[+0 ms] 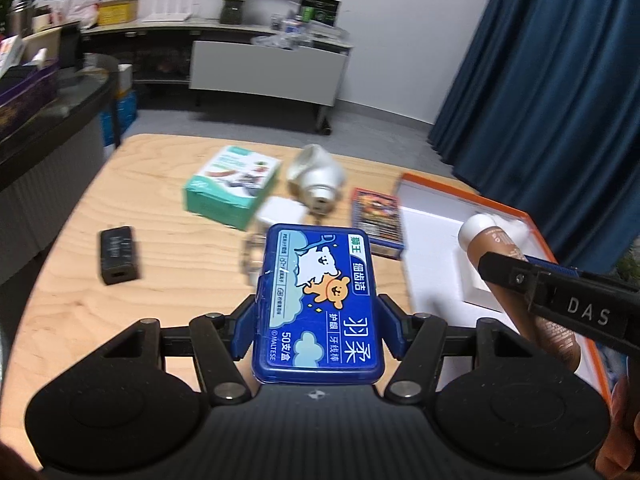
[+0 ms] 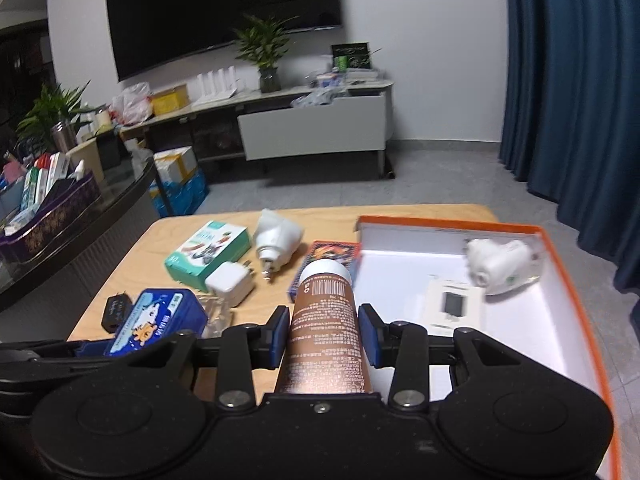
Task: Organize rigid objects
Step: 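Carry the blue tin and bronze tube with both grippers over the white box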
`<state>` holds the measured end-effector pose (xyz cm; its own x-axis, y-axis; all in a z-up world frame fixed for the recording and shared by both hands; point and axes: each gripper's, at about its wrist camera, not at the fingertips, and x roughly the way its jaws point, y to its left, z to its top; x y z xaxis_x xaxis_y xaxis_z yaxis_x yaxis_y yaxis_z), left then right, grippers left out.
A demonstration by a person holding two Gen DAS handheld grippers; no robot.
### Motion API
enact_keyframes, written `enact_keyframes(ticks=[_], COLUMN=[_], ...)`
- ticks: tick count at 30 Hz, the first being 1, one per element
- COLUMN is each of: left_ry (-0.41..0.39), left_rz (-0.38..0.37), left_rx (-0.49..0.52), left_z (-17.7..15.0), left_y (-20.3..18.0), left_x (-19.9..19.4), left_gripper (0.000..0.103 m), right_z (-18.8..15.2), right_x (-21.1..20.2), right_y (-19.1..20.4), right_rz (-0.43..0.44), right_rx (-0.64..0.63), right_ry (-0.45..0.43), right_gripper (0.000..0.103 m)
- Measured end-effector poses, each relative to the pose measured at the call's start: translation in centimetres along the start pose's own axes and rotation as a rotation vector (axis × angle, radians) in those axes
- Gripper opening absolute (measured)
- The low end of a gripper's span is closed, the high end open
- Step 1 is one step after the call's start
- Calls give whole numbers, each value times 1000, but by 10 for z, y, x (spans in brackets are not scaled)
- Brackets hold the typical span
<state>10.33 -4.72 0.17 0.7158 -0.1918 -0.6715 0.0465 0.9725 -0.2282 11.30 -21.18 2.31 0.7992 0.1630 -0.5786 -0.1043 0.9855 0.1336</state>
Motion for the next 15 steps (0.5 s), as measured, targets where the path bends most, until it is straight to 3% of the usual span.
enact_keyframes(ticks=[15], left_ry=[39], left_rz=[-118], left_rx=[114], left_z=[-9], left_y=[-77], left_x=[10], left_gripper=[62], right_z=[-20], right_x=[-45], right_y=[-66], right_rz=[-134], right_rx=[91], right_ry=[-43], right_gripper=[47])
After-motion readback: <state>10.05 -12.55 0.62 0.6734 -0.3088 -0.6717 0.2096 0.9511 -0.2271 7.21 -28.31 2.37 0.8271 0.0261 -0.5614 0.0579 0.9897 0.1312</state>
